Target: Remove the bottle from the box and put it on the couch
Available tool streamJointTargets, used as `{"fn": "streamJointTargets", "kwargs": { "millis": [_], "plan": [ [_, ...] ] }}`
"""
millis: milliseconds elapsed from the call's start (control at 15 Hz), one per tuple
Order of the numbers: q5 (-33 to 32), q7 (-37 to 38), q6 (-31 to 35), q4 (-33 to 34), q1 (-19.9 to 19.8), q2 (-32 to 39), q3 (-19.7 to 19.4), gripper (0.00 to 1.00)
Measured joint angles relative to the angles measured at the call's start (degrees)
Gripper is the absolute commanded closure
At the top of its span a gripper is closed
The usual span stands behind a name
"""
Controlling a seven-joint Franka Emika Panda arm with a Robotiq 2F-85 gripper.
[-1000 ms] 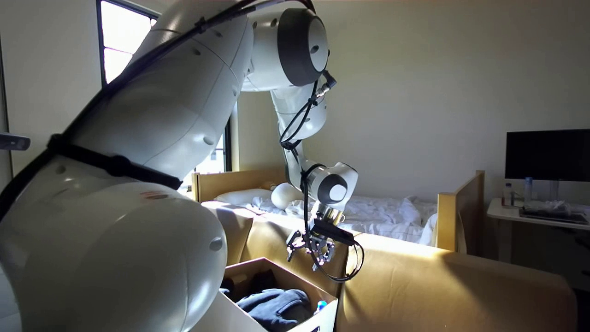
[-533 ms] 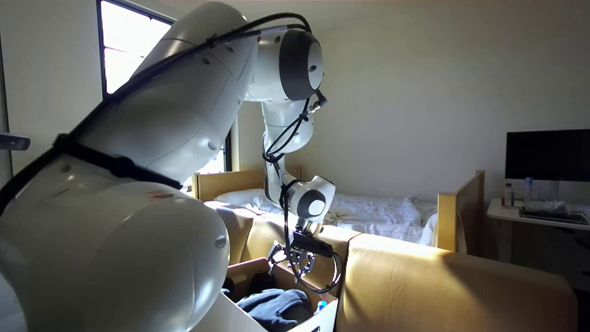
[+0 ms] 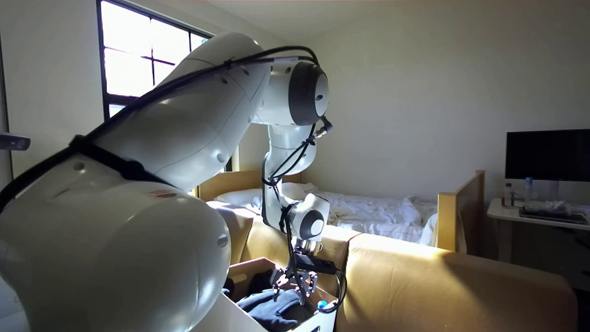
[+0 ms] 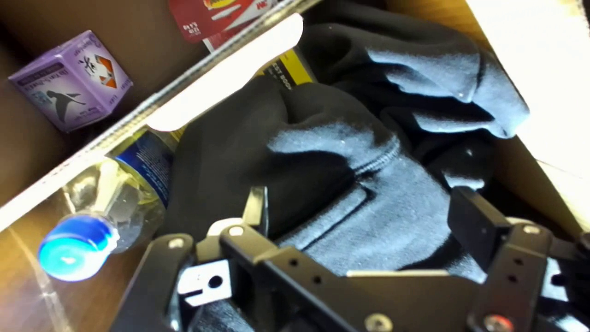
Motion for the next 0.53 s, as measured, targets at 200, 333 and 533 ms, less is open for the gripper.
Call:
{"fn": "streamJointTargets", "kwargs": {
  "millis": [200,333,533],
  "plan": [
    [-7.94,3.43,0.28,3.14,1.01,2.88,-2.83,0.00],
    [-11.56,4.32,2.39,5.20,0.90,4.40,-3.78,0.00],
    [-12.88,4.32,7.38,8.10,0.29,6.91,-3.09,0.00]
  ]
}}
